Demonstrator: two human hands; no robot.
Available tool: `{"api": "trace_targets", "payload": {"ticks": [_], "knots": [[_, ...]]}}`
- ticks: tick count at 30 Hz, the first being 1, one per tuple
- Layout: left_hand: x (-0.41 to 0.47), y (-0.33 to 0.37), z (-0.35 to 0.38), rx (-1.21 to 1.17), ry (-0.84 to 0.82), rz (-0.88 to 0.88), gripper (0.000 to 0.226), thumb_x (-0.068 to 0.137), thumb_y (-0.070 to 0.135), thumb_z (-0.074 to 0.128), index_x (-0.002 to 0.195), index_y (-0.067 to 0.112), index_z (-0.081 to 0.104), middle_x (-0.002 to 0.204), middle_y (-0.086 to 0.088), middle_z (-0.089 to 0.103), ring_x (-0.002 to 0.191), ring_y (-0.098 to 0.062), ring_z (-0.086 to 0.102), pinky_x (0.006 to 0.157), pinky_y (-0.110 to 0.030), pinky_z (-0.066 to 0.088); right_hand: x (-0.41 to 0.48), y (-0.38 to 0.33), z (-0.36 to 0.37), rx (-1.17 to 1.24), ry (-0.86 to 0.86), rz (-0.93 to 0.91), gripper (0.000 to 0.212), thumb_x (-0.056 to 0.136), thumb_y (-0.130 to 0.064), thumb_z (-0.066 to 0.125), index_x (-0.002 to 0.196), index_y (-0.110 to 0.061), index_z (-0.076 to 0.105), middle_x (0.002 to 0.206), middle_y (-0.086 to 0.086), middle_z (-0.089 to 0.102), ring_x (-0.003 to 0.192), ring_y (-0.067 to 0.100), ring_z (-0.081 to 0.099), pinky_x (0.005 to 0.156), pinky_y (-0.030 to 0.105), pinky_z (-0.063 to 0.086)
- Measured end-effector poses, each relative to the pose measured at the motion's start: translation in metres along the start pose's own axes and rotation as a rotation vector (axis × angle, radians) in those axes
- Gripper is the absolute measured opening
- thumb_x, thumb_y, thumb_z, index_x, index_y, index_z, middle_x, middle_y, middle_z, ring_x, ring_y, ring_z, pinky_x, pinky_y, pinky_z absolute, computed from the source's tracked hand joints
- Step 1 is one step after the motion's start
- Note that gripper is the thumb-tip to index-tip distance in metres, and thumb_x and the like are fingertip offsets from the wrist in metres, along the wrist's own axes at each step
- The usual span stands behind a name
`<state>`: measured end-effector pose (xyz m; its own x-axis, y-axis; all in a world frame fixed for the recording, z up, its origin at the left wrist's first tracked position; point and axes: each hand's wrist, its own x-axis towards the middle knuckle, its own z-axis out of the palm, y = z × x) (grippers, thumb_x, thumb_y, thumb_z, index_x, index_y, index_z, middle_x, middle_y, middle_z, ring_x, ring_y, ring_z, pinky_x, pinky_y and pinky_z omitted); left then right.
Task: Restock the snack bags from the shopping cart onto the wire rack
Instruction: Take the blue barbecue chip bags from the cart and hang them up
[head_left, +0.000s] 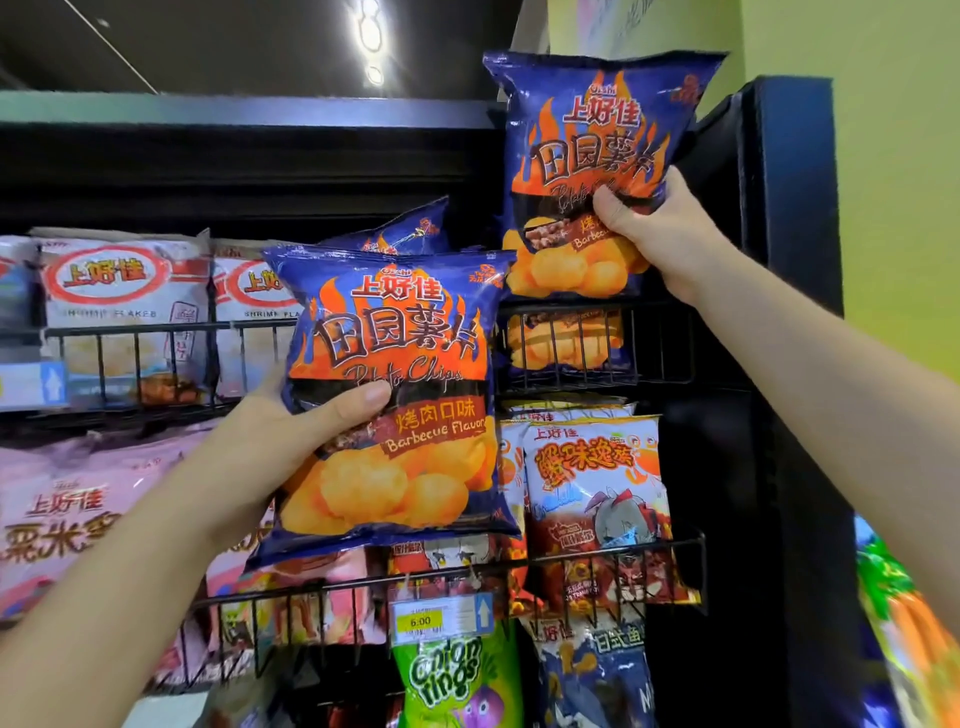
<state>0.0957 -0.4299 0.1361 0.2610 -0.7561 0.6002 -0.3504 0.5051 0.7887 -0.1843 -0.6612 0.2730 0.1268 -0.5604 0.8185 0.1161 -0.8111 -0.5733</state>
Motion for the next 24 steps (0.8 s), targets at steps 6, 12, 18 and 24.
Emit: {"api": "trace_targets", "payload": {"ticks": [6,12,18,24], "knots": [[0.003,-0.009,-0.001,0.065,0.001,0.001,0.061,0.056,0.064,0.091,0.111,0.052,0.069,0.114,0.007,0.078,0.103,-0.021,0.076,0.093,-0.049,0.057,0.000,0.029,-0.012,-0.110,-0.069,0.009,0.080,0.081,-0.049,0.082,0.146,-0.025,0.043,0.131,-0.009,0.066,0.118,0.007,0.064,0.101,0.032,0.053],[0.003,-0.016,-0.003,0.092,-0.025,0.010,0.065,0.044,0.078,0.085,0.104,0.059,0.068,0.118,0.012,0.076,0.109,-0.017,0.074,0.101,-0.050,0.054,0.008,0.028,-0.023,-0.306,-0.212,0.087,0.098,0.060,-0.076,0.082,0.142,-0.034,0.049,0.130,-0.012,0.068,0.120,0.013,0.064,0.109,0.043,0.048],[0.004,-0.016,0.001,0.088,-0.010,-0.007,0.065,0.055,0.070,0.085,0.114,0.054,0.066,0.120,0.012,0.076,0.110,-0.018,0.073,0.101,-0.050,0.054,0.014,0.014,-0.022,-0.431,-0.399,0.267,0.073,0.071,-0.059,0.076,0.134,-0.032,0.054,0.126,-0.002,0.068,0.116,0.022,0.066,0.105,0.046,0.051],[-0.001,-0.018,0.002,0.070,-0.012,-0.006,0.092,0.039,0.076,0.088,0.123,0.046,0.063,0.120,0.013,0.076,0.109,-0.015,0.074,0.099,-0.046,0.056,0.021,0.004,-0.026,-0.459,-0.559,0.430,0.045,0.088,-0.038,0.072,0.128,-0.023,0.056,0.122,0.005,0.071,0.111,0.024,0.069,0.087,0.041,0.055]]}}
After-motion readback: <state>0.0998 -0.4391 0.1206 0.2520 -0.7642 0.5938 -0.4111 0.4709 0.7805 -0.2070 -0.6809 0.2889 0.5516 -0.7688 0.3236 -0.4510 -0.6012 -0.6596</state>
